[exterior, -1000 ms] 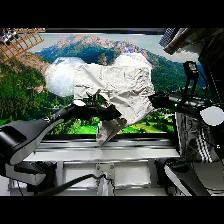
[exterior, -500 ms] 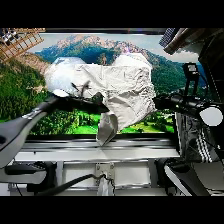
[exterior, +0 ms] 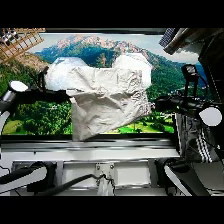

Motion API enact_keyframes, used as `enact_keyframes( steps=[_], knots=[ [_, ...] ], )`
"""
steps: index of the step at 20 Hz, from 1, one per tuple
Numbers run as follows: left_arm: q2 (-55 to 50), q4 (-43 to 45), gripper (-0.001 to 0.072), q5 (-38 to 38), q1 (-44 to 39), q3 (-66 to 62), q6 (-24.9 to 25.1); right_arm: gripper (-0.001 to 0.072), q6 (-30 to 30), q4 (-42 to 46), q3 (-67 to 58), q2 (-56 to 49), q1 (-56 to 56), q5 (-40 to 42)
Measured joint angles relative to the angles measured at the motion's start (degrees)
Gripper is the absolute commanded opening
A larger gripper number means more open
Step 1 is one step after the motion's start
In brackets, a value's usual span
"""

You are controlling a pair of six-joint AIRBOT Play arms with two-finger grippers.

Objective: Fold the clothes and pants, and hang the long-sleeved shirts on hangers.

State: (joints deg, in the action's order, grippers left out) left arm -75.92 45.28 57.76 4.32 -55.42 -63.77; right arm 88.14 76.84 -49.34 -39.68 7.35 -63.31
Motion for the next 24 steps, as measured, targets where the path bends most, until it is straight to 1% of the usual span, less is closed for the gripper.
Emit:
enact_keyframes(
  steps=[1, 2, 3, 4, 5, 6, 7, 8, 10, 11, 12, 13, 14, 16, 17, 18, 19, 20, 24],
  knots=[
    [-1.7, 0.5, 0.001, -2.3, 0.5, -1.5, 1.0, 0.0402, 0.4, -0.2, 0.0, 0.0, 0.0, 0.0],
    [-3.5, 1.1, 0.0179, -4.3, 0.8, -3.4, 2.2, 0.0402, 0.6, -0.3, 0.0, 0.0, 0.0, 0.0],
    [-5.5, 1.5, 0.0554, -5.7, 1.0, -5.7, 3.3, 0.0402, 0.9, -0.4, 0.0, 0.0, 0.0, 0.0],
    [-7.3, 1.6, 0.0686, -6.7, 1.1, -8.0, 3.8, 0.0402, 1.0, -0.6, 0.0, 0.0, 0.0, 0.0],
    [-8.8, 1.7, 0.0682, -7.4, 1.3, -10.3, 3.8, 0.0402, 1.0, -0.6, 0.0, 0.0, 0.0, 0.0],
    [-9.8, 1.8, 0.0662, -7.8, 1.5, -12.1, 3.6, 0.0402, 1.1, -0.5, 0.0, 0.0, 0.0, -0.1],
    [-10.3, 1.9, 0.0547, -7.9, 1.9, -13.8, 3.3, 0.0402, 1.4, -0.5, 0.0, 0.0, 0.0, -0.3],
    [-10.4, 1.9, 0.0476, -7.4, 2.5, -15.0, 2.8, 0.04, 1.4, 0.0, 0.1, 0.0, 0.0, -0.3],
    [-9.6, 2.2, 0.042, -4.7, 4.5, -16.5, 1.9, 0.0384, 1.4, 0.9, 0.7, 0.0, 0.0, -0.5],
    [-8.9, 2.2, 0.0297, -2.0, 5.7, -17.0, 1.1, 0.0384, 1.8, 1.7, 1.4, 0.0, 0.0, -0.8],
    [-8.2, 2.3, 0.0245, 0.9, 6.7, -17.2, 0.5, 0.0384, 2.7, 2.2, 2.7, 0.0, -0.2, -0.9],
    [-7.3, 2.4, 0.0245, 4.0, 7.7, -17.1, -0.2, 0.0382, 4.1, 2.6, 4.3, -0.1, -0.8, -0.8],
    [-6.0, 2.4, 0.0245, 6.3, 8.3, -16.5, -0.7, 0.0362, 5.6, 3.0, 6.2, -0.3, -1.6, -0.7],
    [-2.5, 2.2, 0.0245, 9.9, 8.8, -13.2, -1.3, 0.0365, 7.8, 1.0, 10.4, -0.9, -4.2, 1.0],
    [0.0, 1.4, 0.0244, 10.0, 8.9, -10.5, -1.5, 0.0375, 8.5, -0.8, 12.4, -1.4, -5.5, 2.1],
    [2.3, 0.6, 0.0245, 9.9, 8.9, -7.5, -1.7, 0.0409, 8.9, -2.9, 14.4, -2.0, -6.9, 3.7],
    [4.9, -0.8, 0.0244, 9.3, 8.9, -3.9, -1.8, 0.0486, 9.0, -4.9, 16.2, -2.8, -8.0, 5.1],
    [7.3, -2.8, 0.0245, 7.9, 8.9, -0.3, -1.9, 0.0526, 9.0, -6.8, 17.5, -3.7, -8.7, 6.4],
    [13.7, -9.7, 0.0245, 5.2, 8.9, 10.0, -0.2, 0.0529, 6.8, -14.8, 20.2, -10.0, -10.3, 12.7]
  ],
)
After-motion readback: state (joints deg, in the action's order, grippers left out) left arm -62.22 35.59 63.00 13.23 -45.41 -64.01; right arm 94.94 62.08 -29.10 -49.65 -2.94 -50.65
